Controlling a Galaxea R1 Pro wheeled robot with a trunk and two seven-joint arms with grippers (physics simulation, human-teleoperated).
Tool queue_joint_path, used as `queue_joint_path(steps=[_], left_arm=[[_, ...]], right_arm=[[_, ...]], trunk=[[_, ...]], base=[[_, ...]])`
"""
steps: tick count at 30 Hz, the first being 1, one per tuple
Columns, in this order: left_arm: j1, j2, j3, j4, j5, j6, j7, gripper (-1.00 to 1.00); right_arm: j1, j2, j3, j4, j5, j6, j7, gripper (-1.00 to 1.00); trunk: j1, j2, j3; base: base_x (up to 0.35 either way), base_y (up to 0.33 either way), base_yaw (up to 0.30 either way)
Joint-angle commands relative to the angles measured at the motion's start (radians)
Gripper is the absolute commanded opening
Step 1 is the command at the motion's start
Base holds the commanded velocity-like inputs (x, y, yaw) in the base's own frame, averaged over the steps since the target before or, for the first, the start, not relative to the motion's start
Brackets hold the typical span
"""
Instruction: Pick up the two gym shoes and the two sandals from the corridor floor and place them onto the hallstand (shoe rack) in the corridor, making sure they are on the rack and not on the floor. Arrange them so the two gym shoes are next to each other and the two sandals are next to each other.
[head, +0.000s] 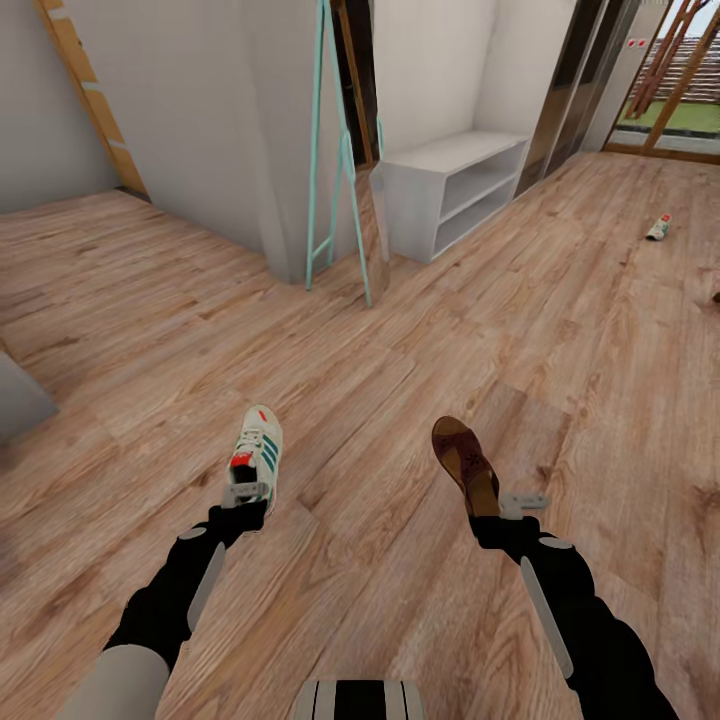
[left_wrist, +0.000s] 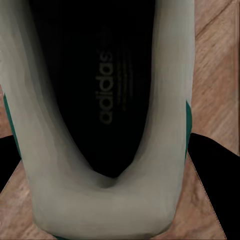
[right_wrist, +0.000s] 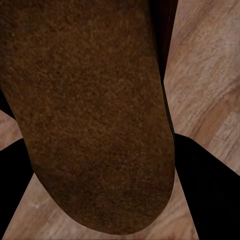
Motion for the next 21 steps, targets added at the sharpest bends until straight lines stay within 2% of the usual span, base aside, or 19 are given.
queue_joint_path(steps=[1,6,18,21], left_arm=[[0.001,-0.003,0.002,-0.025,0.004,0.021,-0.005,-1.00],[0.002,-0.020,-0.001,-0.070,0.003,0.044,-0.005,-1.00],[0.002,-0.023,0.001,-0.078,0.002,0.049,-0.005,-1.00],[0.002,-0.023,0.001,-0.078,0.002,0.049,-0.005,-1.00]], right_arm=[[0.000,0.000,0.000,-0.001,-0.001,0.005,0.000,-1.00],[0.000,0.000,0.000,-0.001,-0.001,0.005,0.000,-1.00],[0.000,0.000,0.001,-0.001,0.000,0.005,0.000,-1.00],[0.000,0.000,0.001,-0.001,0.000,0.005,0.000,-1.00]], trunk=[[0.000,0.000,0.001],[0.000,0.000,0.009],[0.000,0.000,0.029],[-0.001,0.000,0.045]], base=[[0.000,0.000,0.000],[0.000,0.000,0.000],[0.000,0.000,0.000],[0.000,0.000,0.000]])
